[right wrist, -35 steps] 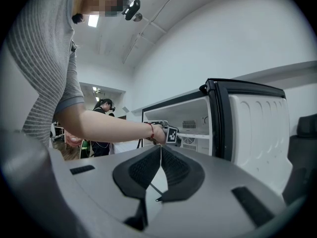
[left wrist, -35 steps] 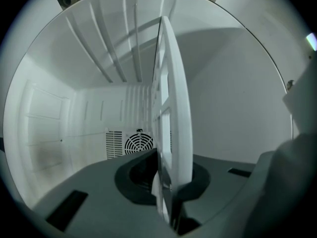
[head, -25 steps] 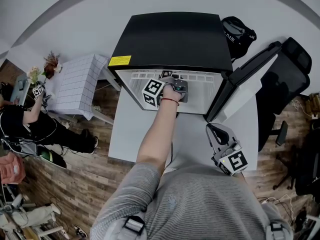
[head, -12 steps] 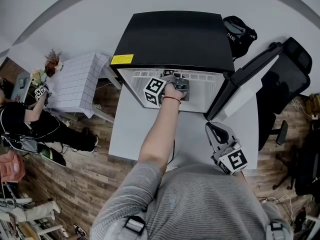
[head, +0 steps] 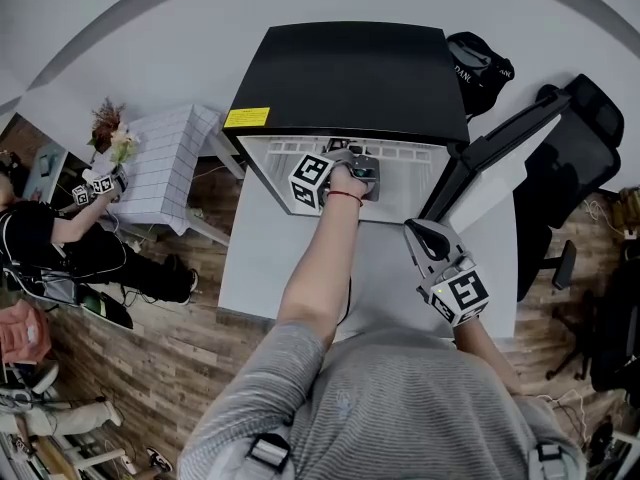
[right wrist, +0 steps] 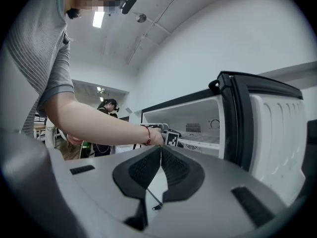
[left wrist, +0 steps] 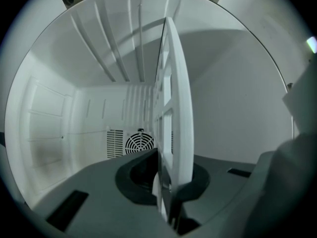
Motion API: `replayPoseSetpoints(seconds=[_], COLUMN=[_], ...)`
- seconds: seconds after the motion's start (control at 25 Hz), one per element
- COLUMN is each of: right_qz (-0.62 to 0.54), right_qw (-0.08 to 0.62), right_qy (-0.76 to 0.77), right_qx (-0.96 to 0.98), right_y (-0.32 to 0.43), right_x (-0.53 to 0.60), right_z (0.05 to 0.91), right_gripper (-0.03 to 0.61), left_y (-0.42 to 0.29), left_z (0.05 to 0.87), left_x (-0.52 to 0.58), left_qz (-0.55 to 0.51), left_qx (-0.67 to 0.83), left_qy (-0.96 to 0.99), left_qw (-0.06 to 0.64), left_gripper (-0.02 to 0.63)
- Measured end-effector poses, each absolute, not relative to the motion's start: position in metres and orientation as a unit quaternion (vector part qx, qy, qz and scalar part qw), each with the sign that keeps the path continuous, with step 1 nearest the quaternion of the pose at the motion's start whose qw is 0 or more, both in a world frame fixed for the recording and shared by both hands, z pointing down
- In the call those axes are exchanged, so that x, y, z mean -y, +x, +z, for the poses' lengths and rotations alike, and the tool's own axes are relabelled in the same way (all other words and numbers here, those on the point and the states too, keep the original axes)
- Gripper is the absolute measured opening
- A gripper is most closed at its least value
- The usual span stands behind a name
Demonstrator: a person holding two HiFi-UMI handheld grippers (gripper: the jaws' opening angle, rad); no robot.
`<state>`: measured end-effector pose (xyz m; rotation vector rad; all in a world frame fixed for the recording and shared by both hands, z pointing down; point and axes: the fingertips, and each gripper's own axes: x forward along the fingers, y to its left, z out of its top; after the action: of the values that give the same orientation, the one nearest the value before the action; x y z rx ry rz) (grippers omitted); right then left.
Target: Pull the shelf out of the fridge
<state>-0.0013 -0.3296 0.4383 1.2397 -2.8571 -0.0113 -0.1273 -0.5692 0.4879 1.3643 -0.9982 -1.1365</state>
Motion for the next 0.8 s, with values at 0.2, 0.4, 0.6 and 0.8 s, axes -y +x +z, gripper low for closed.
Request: replayPoseSetpoints(seconds=[0.2, 0.4, 0.6, 0.8], right_qz=[0.011, 0.012, 0.010, 0.009], right_qw=[0.005, -0.001, 0.001, 0.000], right_qy=[0.410, 0.418, 0.416, 0.409], right_qx=[0.912, 0.908, 0.909, 0.912], right_y=[-0.002, 0.001, 0.003, 0.001], right_x=[0.343, 0.342, 0.339, 0.339], right_z=[0.445, 0.444, 0.441, 0.437], right_gripper=[0.014, 0.014, 0.014, 0.014], left_y=[-0.126, -0.127, -0.127, -0.127], left_z=[0.488, 0.488, 0.488, 0.486], left_x=[0.570, 0.569, 0.568, 0.562], left_qz=[-0.473, -0.475, -0.479, -0.480], left_qx=[0.414, 0.413, 0.416, 0.415], left_qy=[0.569, 0.568, 0.568, 0.567], left_qw=[0.530, 0.530, 0.525, 0.525], left_gripper=[0.032, 0.032, 0.032, 0.032])
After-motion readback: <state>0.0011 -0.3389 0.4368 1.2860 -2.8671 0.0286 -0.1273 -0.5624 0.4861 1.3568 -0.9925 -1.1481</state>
